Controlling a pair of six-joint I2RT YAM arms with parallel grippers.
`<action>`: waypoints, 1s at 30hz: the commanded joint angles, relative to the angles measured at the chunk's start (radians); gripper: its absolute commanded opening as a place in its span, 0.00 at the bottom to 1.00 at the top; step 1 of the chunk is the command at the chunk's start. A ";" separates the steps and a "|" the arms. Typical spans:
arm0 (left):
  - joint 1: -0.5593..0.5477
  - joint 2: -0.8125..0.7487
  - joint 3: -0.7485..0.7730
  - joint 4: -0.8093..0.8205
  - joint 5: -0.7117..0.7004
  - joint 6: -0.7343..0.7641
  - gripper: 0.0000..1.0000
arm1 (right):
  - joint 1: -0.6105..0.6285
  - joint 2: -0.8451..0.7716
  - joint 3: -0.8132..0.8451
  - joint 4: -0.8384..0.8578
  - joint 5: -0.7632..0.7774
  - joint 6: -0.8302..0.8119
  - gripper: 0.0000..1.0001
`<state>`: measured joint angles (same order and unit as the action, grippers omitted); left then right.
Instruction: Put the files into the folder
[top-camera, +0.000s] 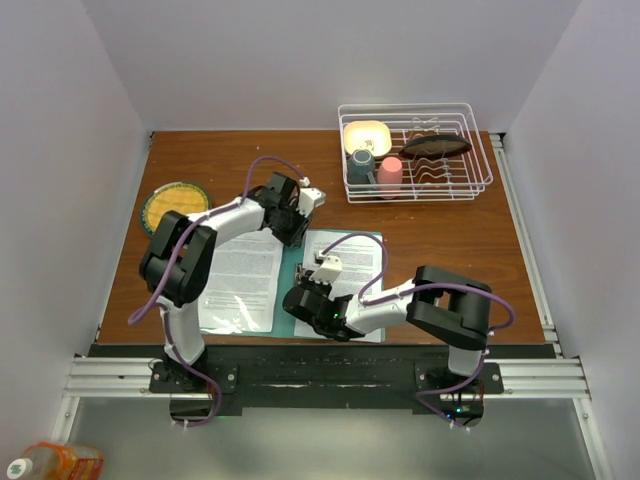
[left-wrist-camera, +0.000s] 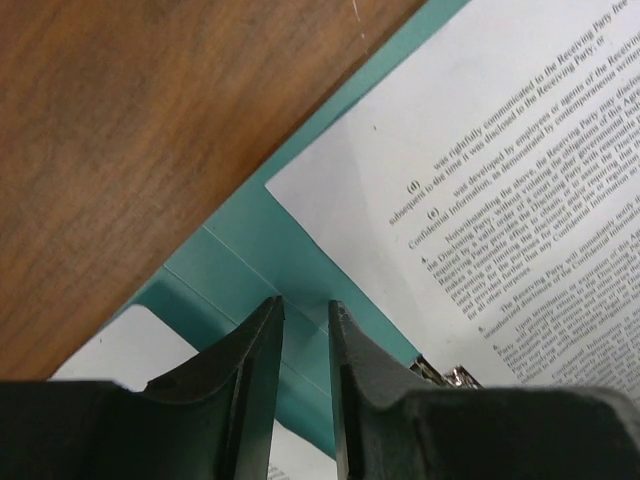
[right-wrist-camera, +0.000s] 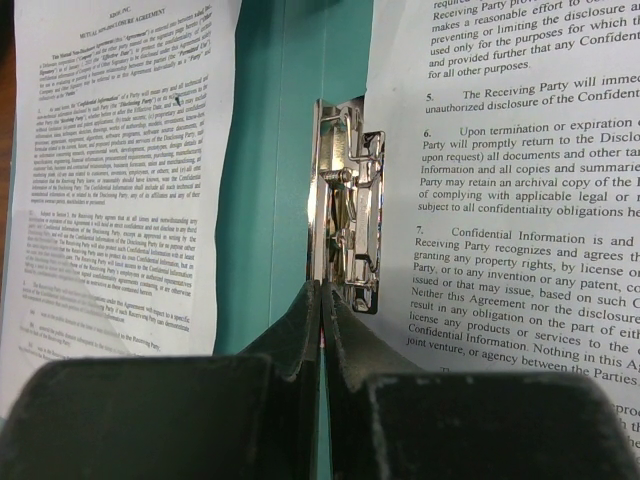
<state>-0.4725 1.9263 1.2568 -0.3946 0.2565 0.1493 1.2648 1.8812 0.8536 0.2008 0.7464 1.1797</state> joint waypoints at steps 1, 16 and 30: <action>-0.018 -0.107 -0.023 -0.069 0.041 0.024 0.31 | 0.033 0.176 -0.136 -0.541 -0.225 -0.038 0.02; -0.025 -0.141 0.021 -0.115 0.003 0.035 0.30 | 0.019 0.082 -0.016 -0.658 -0.174 -0.127 0.13; 0.242 -0.251 -0.141 -0.079 -0.151 0.179 0.31 | -0.114 -0.169 0.191 -0.634 -0.179 -0.641 0.53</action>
<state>-0.2333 1.6691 1.1843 -0.5056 0.1558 0.2749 1.1366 1.7573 1.0004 -0.3153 0.6216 0.7975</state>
